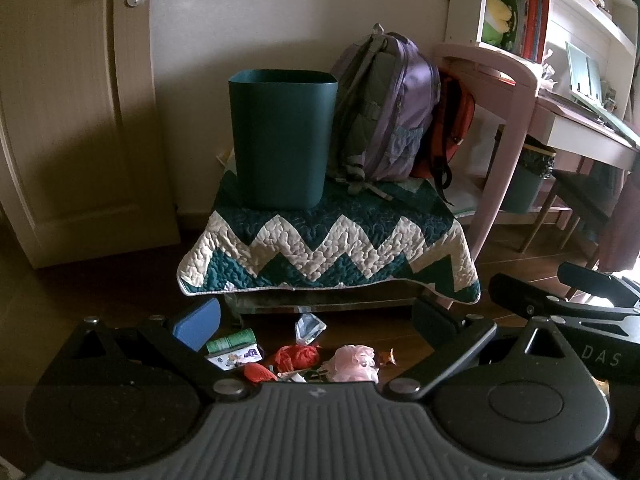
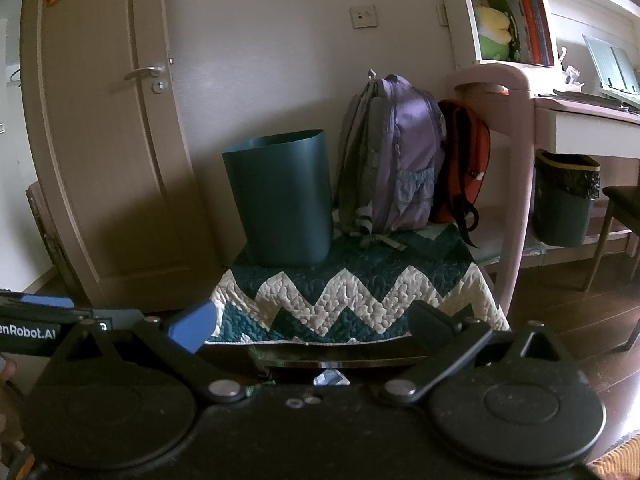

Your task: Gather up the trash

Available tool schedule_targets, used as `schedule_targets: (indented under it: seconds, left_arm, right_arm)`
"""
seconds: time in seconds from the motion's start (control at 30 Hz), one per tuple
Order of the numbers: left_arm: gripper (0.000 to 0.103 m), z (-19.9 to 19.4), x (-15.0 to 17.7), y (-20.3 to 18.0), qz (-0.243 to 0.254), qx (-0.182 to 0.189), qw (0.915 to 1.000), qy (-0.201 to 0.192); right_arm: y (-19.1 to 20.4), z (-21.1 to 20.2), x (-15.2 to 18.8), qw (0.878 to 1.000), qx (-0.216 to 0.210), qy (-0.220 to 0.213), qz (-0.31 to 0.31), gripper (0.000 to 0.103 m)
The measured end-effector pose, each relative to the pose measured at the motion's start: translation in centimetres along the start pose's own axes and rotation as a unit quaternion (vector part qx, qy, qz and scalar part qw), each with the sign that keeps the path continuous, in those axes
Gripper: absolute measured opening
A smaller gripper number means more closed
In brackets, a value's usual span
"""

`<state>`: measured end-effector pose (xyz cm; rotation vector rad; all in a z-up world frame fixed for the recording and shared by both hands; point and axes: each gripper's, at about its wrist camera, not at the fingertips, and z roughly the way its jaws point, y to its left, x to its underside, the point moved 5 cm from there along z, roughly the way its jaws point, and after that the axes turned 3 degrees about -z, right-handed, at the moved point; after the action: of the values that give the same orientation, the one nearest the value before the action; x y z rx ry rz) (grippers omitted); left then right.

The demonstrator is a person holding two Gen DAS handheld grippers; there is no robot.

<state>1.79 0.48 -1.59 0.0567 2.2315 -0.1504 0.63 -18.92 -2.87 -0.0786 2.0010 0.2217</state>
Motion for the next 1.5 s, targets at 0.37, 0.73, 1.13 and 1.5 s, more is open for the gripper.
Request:
schedule_targets:
  seconds: [0.37, 0.73, 1.13, 1.5]
  left_arm:
    - [0.103, 0.0, -0.1, 0.1, 0.001, -0.001, 1.0, 0.0]
    - [0.103, 0.1, 0.1, -0.1, -0.001, 0.001, 1.0, 0.0]
    - [0.103, 2.9, -0.3, 1.2, -0.013, 0.005, 0.9997, 0.02]
    - [0.103, 11.2, -1.7, 7.5, -0.034, -0.035, 0.9967, 0.066]
  right_arm:
    - [-0.2, 0.0, 0.0, 1.0, 0.001, 0.001, 0.001, 0.102]
    - [0.0, 0.0, -0.1, 1.0, 0.002, 0.001, 0.003, 0.101]
    - [0.6, 1.9, -0.7, 1.0, -0.005, 0.011, -0.016, 0.102]
    - [-1.3, 9.7, -0.4, 0.998, 0.004, 0.06, -0.02, 0.102]
